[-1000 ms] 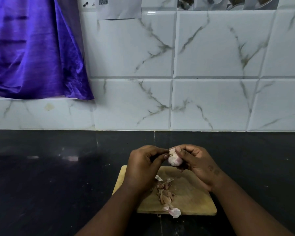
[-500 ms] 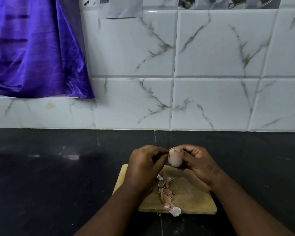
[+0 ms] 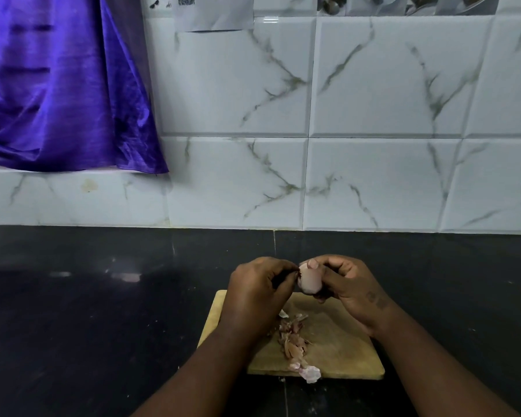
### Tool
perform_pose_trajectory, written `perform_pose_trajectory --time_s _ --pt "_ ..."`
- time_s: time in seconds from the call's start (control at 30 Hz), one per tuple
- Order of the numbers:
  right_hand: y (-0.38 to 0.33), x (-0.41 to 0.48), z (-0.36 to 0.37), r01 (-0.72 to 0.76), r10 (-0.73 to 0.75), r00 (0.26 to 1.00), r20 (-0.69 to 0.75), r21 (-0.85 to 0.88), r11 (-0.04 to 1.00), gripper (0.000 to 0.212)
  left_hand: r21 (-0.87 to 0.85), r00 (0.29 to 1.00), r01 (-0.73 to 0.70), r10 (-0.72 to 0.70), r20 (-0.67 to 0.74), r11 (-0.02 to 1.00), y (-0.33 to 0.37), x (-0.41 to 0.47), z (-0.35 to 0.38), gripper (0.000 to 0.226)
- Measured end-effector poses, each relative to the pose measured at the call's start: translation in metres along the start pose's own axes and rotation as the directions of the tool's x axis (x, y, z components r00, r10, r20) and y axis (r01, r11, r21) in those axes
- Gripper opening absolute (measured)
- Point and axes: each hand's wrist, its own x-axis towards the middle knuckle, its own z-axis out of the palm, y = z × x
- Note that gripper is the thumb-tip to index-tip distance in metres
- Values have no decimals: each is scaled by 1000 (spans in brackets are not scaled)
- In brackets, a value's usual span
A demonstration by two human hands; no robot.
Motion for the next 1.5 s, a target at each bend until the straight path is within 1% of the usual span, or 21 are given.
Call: perform_pose_trajectory --time_s 0.1,0.2,0.33,0.4,0.47,0.5,0.6,0.7,0.8,0.87,0.93,1.03,1.13,1.23,1.3,1.37,1.5 --pt "-1 0 1 6 -6 1000 5 -15 1000 32 29 1000 13 -14 7 999 0 0 0 11" --pt "2 1 1 -1 1 1000 5 3 1000 28 -18 996 84 -83 19 996 3 -1 2 8" --pt "6 2 -2 -27 27 1000 12 46 999 33 -180 978 210 -204 53 961 5 -2 5 17" --pt "6 3 -3 -37 36 999 10 74 997 36 -302 967 254 -249 57 919 5 -2 6 22" --pt "7 5 -3 -41 41 999 1 91 995 37 -402 963 265 -264 61 876 7 -1 6 22" --pt "6 5 -3 -42 42 999 -6 93 995 38 -412 967 248 -246 59 877 7 -1 5 21" --pt "5 4 -3 -33 34 999 -9 91 995 37 -330 984 178 -171 50 927 8 -1 3 14" --pt "3 2 -3 -23 23 1000 0 84 996 32 -286 987 158 -156 29 945 8 -1 2 13" --pt "2 2 -1 -26 25 1000 7 88 996 29 -298 981 190 -192 23 936 8 -1 3 16" --pt "2 1 -1 -29 27 999 23 90 995 30 -314 975 219 -221 30 924 6 -1 5 21" --pt "2 1 -1 -35 31 999 40 107 994 32 -292 966 254 -256 33 922 3 -2 7 23" --pt "1 3 -3 -78 67 996 58 201 977 32 -259 955 293 -297 28 920 2 -2 8 22" --pt "2 5 -5 -115 101 993 63 281 953 33 -226 951 305 -307 25 925 4 -2 6 21" --pt "3 5 -4 -115 104 993 54 264 958 30 -231 950 311 -301 81 922 6 -2 3 22" --pt "3 5 -4 -111 103 994 44 246 963 26 -219 958 283 -263 114 934 8 -3 2 15" --pt "3 5 -5 -98 92 995 38 215 972 25 -225 964 260 -238 121 939 9 -3 1 10" --pt "2 4 -5 -67 63 998 30 145 987 25 -203 964 258 -238 118 945 10 -3 0 11"
